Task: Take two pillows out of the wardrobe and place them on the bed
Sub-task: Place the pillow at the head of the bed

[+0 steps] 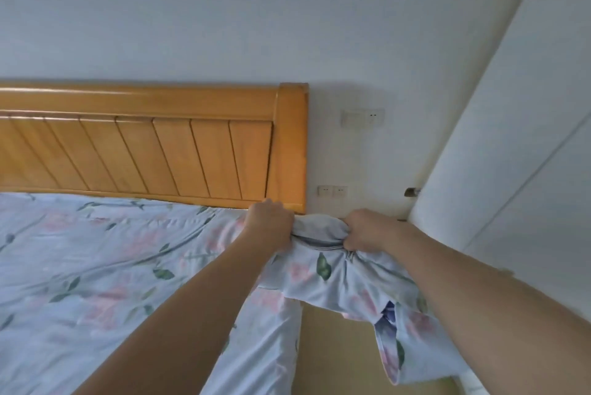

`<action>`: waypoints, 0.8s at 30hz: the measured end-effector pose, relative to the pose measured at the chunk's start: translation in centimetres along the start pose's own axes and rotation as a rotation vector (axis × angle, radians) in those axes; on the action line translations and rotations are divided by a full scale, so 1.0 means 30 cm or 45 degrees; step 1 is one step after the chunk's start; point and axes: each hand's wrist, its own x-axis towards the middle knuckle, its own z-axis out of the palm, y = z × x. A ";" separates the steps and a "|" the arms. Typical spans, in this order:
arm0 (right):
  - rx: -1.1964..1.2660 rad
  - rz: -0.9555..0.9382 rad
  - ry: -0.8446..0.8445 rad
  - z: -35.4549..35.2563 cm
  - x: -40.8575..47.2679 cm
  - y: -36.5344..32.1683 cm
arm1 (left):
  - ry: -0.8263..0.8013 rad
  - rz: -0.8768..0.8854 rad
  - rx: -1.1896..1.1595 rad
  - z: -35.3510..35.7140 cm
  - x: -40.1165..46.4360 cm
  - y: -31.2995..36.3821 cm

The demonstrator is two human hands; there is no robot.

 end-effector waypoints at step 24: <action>-0.315 -0.879 0.149 -0.032 1.065 -0.587 | -0.104 -1.007 -0.131 0.487 0.308 -0.753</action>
